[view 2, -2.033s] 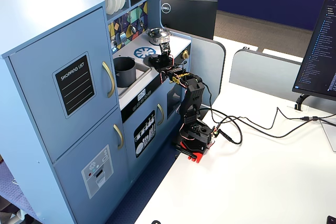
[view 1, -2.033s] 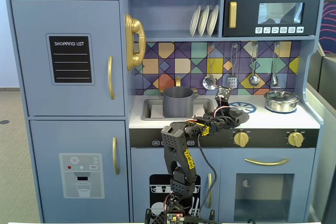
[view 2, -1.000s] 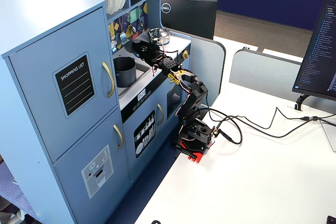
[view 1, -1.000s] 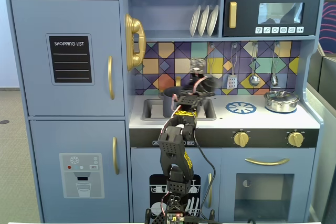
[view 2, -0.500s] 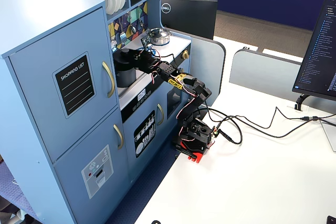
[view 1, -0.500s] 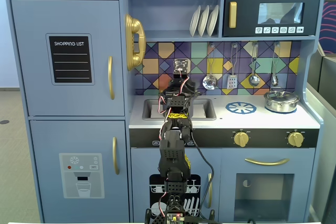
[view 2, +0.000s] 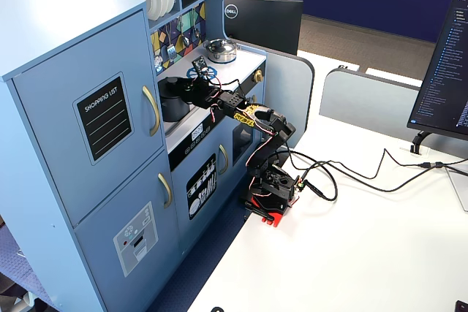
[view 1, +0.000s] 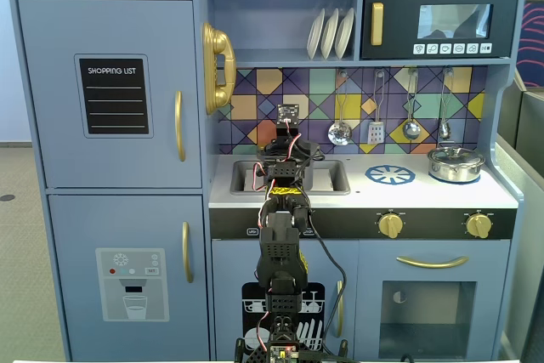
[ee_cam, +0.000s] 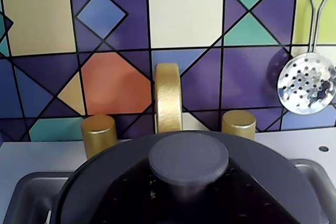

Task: Pick up the lid from the counter and put it on the gray recipient

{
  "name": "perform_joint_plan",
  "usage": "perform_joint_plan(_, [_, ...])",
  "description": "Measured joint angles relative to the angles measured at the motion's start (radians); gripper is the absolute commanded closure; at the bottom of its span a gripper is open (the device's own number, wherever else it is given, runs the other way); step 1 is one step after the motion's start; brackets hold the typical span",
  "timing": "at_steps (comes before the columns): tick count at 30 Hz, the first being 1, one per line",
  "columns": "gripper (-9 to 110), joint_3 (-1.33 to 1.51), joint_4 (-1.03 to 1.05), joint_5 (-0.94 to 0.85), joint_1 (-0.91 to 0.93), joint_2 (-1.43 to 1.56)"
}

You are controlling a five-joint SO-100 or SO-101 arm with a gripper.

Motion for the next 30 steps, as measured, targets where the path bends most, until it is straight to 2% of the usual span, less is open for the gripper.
perform_joint_plan(30, [102,0.002,-0.057,-0.046,-0.041,-0.009])
